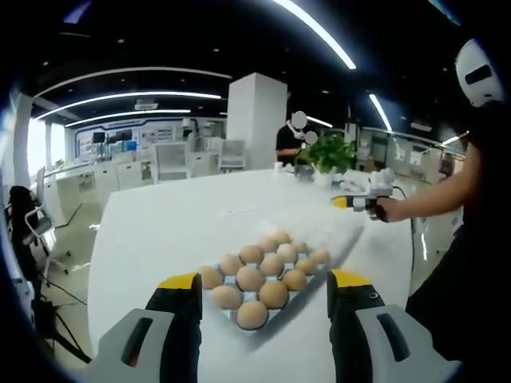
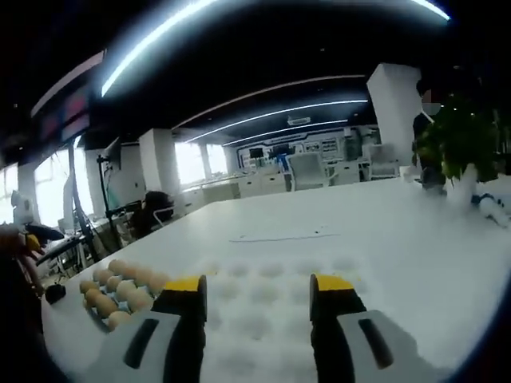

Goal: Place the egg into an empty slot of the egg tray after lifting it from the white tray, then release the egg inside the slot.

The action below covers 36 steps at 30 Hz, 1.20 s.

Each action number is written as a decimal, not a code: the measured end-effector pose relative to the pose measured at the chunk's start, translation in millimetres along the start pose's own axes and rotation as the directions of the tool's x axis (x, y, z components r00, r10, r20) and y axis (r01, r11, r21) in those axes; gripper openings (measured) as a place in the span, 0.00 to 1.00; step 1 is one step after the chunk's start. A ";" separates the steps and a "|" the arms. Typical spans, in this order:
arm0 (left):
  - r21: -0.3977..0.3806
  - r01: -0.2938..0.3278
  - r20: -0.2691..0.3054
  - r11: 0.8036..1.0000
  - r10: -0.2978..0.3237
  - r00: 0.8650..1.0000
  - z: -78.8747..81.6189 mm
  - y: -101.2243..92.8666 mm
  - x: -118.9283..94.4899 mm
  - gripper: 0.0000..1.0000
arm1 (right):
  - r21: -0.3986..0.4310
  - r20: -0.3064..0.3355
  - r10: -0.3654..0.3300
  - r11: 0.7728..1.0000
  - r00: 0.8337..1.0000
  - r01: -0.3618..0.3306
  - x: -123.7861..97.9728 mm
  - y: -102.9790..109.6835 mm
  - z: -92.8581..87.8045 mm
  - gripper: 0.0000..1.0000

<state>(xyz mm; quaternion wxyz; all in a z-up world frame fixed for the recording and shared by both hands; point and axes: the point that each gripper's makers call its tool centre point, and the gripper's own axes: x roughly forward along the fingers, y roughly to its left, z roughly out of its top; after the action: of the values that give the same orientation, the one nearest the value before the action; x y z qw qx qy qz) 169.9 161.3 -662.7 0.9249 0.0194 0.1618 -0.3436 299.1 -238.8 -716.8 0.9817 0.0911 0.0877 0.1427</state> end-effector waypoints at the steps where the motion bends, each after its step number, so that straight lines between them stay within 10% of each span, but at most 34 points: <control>1: -0.002 0.000 0.007 1.000 0.000 1.000 0.9 -0.2 -0.8 0.64 | 0.011 0.002 -0.003 1.000 1.000 0.003 -1.4 -1.7 -0.1 0.53; 15: -0.010 0.007 0.067 1.000 -0.006 0.998 4.3 -10.4 -7.2 0.64 | 0.042 0.171 -0.183 0.983 0.968 0.179 -64.6 -36.5 14.0 0.66; 24: -0.072 0.080 0.276 0.994 -0.057 0.959 25.0 -25.8 -43.1 0.66 | 0.061 0.205 0.085 0.993 0.975 -0.099 -92.4 11.9 17.5 0.69; 29: -0.081 0.082 0.350 0.993 -0.049 0.935 27.7 -25.4 -67.6 0.66 | 0.105 0.117 0.306 0.942 0.945 -0.318 -117.4 47.1 1.1 0.69; 34: -0.107 0.142 0.419 0.984 -0.085 0.904 29.7 -33.7 -71.7 0.67 | 0.093 -0.013 0.499 0.864 0.867 -0.495 -139.5 79.6 -19.1 0.70; 35: -0.097 0.138 0.396 0.986 -0.089 0.914 26.3 -35.0 -67.5 0.67 | 0.097 0.050 0.449 0.887 0.892 -0.452 -131.1 71.9 -14.0 0.71; 36: -0.092 0.140 0.386 0.986 -0.094 0.918 25.4 -36.2 -65.9 0.68 | 0.147 0.078 0.481 0.861 0.873 -0.487 -131.8 78.9 -10.9 0.72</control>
<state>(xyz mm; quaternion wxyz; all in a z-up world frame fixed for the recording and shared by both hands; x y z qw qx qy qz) 107.1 171.5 -615.3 0.9160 -0.1117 0.0003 -0.3854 151.7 -201.8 -692.1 0.9051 0.1926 0.0542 0.3751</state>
